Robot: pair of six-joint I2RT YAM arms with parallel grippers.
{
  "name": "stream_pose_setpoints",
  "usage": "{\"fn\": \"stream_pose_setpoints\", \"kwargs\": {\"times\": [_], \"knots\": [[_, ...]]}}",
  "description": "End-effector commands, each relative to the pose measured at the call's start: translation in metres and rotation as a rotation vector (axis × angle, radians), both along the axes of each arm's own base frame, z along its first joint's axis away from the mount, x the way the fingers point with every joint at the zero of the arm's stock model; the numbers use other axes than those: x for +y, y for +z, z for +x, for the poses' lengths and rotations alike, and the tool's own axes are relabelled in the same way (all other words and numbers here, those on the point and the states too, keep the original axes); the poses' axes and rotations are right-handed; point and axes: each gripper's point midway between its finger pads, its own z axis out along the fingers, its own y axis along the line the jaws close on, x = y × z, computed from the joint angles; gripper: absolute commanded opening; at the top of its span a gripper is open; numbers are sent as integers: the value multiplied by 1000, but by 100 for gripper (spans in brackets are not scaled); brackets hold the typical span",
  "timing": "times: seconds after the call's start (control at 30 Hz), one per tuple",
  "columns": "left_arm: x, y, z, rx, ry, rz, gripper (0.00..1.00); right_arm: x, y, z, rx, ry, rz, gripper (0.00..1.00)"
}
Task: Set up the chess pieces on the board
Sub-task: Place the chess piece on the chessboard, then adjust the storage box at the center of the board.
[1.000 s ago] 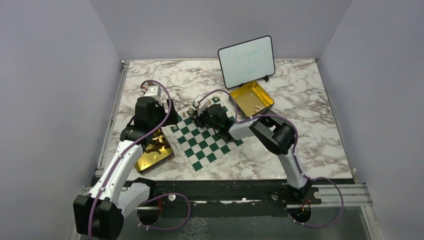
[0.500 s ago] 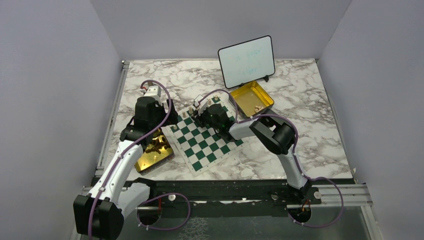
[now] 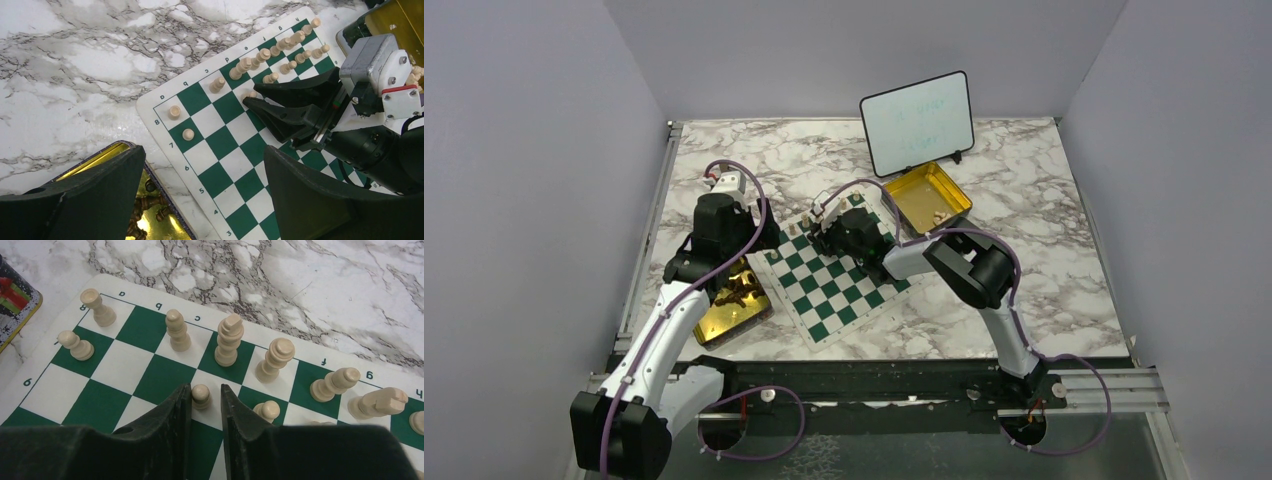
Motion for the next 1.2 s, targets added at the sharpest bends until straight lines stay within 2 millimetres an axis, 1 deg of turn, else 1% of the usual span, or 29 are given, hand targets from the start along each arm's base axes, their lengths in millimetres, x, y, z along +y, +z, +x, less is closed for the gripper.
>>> {"fn": "stream_pose_setpoints", "kwargs": {"times": [0.0,0.23,0.43,0.47,0.5,0.57,0.67,0.77,0.87,0.97,1.17], "knots": [[-3,17,1,-42,-14,-2,89,-4,18,-2,-33,-5,-2,34],[-3,17,1,-42,-17,-1,89,-15,53,-4,-59,-40,20,42],[-2,16,1,-41,-20,7,91,-30,87,-8,-54,-102,82,43],[-2,16,1,-42,-21,9,92,-34,93,-8,-48,-123,94,44],[-2,16,1,-43,-21,12,92,-40,103,-8,-42,-152,106,44],[-1,16,1,-45,-23,19,94,-51,114,-7,20,-237,129,44],[-2,14,0,-43,-36,22,96,-70,127,-5,8,-288,22,43],[-7,14,0,-43,-59,12,96,-96,132,-3,-71,-292,-160,45],[-10,14,-1,-43,-77,4,96,-126,132,4,-89,-298,-289,47],[-12,13,-1,-41,-86,-1,96,-160,129,17,-48,-320,-368,49],[-14,11,-1,-37,-98,-4,95,-239,110,47,79,-439,-477,49]]}}
